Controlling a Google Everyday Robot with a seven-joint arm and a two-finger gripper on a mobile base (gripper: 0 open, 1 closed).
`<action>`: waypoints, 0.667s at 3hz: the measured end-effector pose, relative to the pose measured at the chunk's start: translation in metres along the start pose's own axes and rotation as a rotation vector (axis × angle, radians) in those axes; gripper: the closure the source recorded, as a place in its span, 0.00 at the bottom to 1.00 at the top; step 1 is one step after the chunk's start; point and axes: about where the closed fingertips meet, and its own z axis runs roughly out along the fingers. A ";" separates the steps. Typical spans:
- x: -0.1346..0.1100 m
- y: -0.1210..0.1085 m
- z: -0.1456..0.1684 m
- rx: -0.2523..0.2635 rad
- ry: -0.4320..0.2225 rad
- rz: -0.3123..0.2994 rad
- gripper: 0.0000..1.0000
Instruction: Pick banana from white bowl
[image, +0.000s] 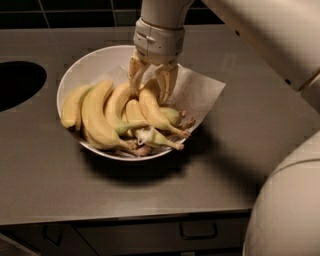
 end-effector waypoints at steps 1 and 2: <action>0.000 0.001 0.000 -0.003 -0.002 0.002 0.68; 0.000 0.001 0.000 -0.003 -0.002 0.002 0.91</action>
Offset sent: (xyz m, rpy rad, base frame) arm -0.0007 -0.0008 -0.0002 -0.0012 0.0034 -0.0014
